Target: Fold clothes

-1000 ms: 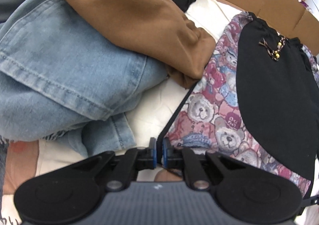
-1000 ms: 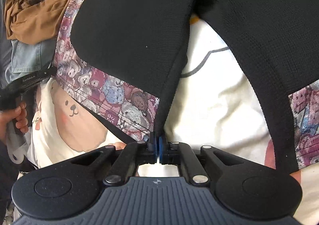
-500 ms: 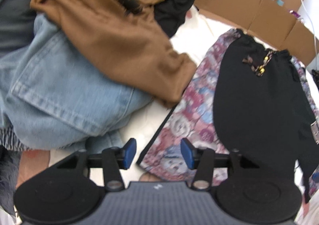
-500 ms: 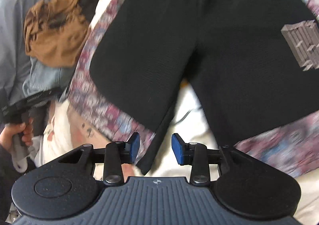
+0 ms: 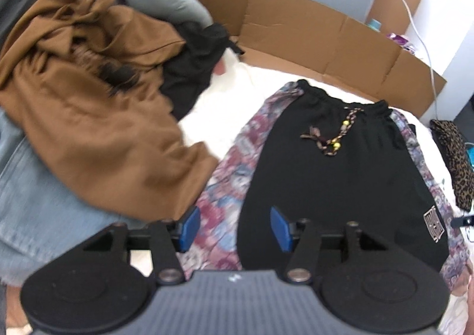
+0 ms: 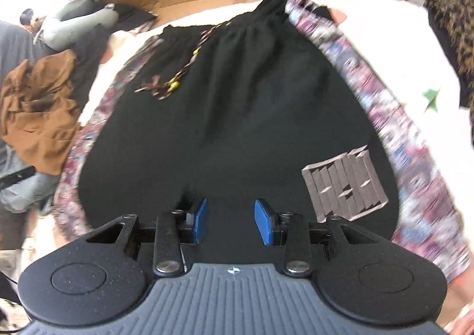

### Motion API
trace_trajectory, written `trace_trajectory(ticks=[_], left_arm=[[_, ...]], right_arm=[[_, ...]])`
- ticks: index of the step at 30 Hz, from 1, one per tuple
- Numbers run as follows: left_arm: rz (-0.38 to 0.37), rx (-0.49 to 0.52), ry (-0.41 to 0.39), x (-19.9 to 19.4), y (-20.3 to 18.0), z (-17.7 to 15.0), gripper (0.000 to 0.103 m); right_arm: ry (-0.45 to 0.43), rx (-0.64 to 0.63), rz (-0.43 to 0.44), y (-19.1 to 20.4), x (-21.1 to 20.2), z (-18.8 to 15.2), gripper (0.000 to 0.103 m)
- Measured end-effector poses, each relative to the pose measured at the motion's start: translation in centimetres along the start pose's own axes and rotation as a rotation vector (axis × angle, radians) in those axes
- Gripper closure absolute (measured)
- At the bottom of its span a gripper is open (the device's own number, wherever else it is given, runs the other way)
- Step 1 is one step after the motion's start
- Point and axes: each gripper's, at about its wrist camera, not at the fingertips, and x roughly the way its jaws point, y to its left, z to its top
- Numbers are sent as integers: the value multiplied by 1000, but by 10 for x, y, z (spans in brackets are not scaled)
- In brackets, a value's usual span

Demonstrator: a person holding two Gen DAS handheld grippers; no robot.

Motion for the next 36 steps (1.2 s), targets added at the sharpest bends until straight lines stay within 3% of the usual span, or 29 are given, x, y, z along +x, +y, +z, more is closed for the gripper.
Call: trace_trajectory(ticks=[5, 10, 13, 16, 18, 24, 28, 31, 36], left_arm=[[7, 43, 4, 16, -25, 9, 44], [-12, 20, 24, 29, -50, 17, 43], [-15, 24, 37, 36, -69, 24, 43], [-5, 32, 52, 45, -90, 31, 43], [9, 45, 65, 53, -106, 36, 43], [26, 58, 99, 77, -155, 54, 43], [-26, -8, 114, 92, -184, 70, 43], [-61, -77, 147, 111, -195, 79, 44], [-10, -22, 191, 139, -224, 99, 47]], right_arm=[[42, -100, -69, -23, 6, 16, 61], [74, -131, -122, -47, 14, 28, 61], [22, -151, -139, -57, 13, 36, 61], [-72, -198, -234, -61, 15, 49, 61], [-142, -161, -217, -69, 11, 54, 60], [-181, -133, -88, -83, 0, 64, 60], [-255, -168, -74, -84, 5, 59, 60], [-260, -133, -47, -93, 13, 61, 60], [-286, -82, -22, -107, 20, 68, 60]])
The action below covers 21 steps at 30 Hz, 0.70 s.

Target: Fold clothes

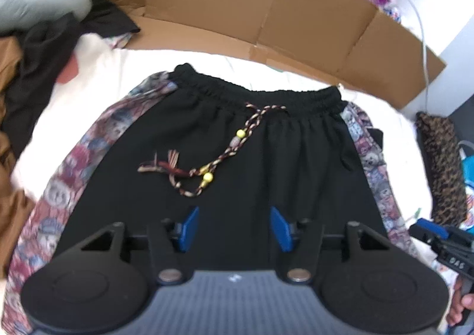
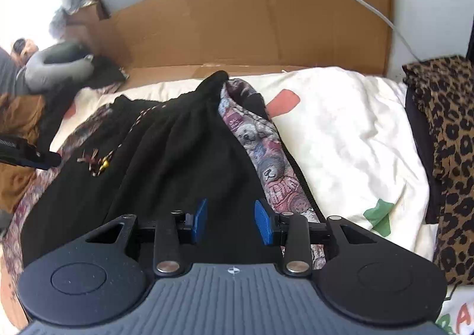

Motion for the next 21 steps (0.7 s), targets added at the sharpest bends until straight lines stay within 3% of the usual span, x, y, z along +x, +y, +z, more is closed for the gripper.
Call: trace_trajectory(ticks=[4, 10, 14, 21], left_arm=[[46, 10, 18, 13, -22, 18, 47], [49, 29, 11, 37, -59, 31, 47], [24, 57, 12, 57, -85, 31, 58], [2, 85, 13, 92, -116, 35, 67]], right_arm=[[-5, 12, 14, -5, 9, 0, 60], [17, 5, 32, -10, 23, -9, 60], [45, 11, 44, -17, 31, -18, 60], [68, 0, 32, -27, 40, -40, 61]])
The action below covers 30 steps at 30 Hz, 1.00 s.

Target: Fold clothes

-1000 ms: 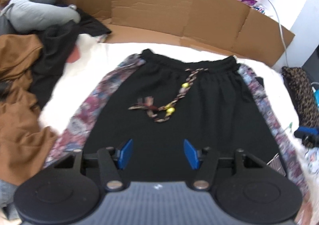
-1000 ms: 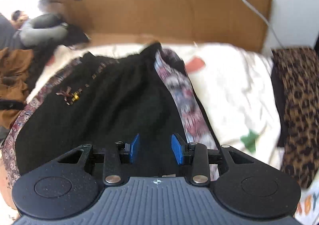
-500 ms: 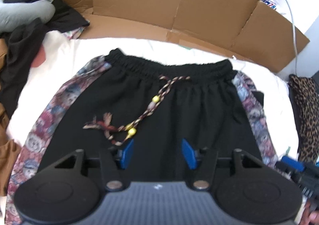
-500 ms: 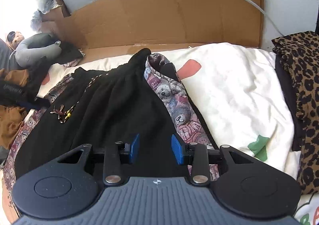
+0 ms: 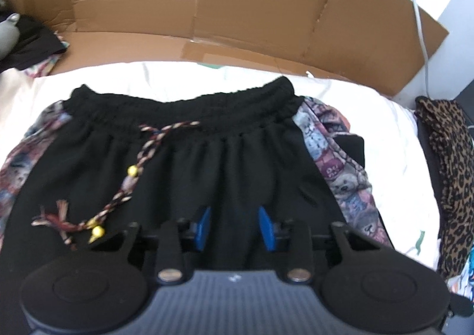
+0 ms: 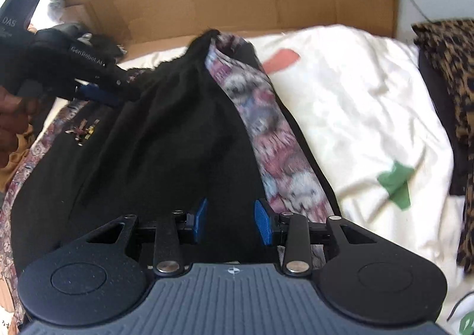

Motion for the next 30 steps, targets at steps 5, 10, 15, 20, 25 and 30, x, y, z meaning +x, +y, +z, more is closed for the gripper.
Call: trace_trajectory(ticks=[5, 10, 15, 20, 25, 30], left_arm=[[-17, 16, 13, 27, -13, 6, 74], [50, 66, 31, 57, -16, 8, 77], [97, 85, 28, 61, -16, 9, 86], [-14, 111, -54, 26, -31, 12, 86], [-130, 212, -82, 10, -61, 12, 85], [-136, 228, -78, 33, -81, 21, 85]], right_arm=[[-4, 25, -24, -14, 2, -6, 61], [3, 28, -61, -25, 2, -17, 63], [1, 59, -70, -37, -5, -18, 63], [-63, 105, -22, -38, -16, -12, 63], [-78, 98, -9, -31, -19, -9, 63], [-66, 103, 19, -30, -21, -11, 63]])
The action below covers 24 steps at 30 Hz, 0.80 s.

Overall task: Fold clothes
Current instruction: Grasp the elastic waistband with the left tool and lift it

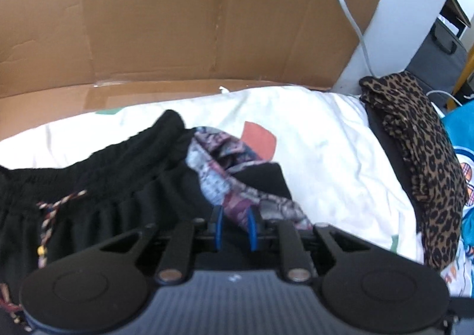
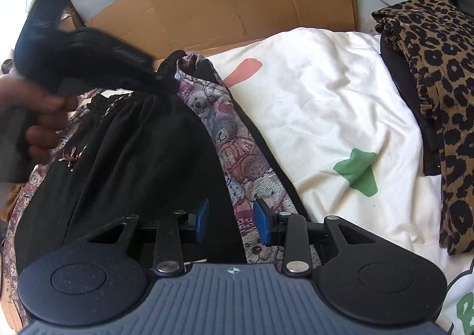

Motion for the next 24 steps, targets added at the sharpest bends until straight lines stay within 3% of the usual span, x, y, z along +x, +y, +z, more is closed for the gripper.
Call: trace_trajectory(ticks=[10, 20, 24], left_arm=[[33, -21, 1, 58, 1, 4, 85], [2, 105, -57, 13, 19, 17, 85], [22, 95, -52, 12, 35, 24, 85]], right_arm=[[-4, 0, -4, -6, -15, -9, 63], [47, -3, -71, -17, -9, -21, 63], [62, -7, -84, -21, -7, -26, 64]])
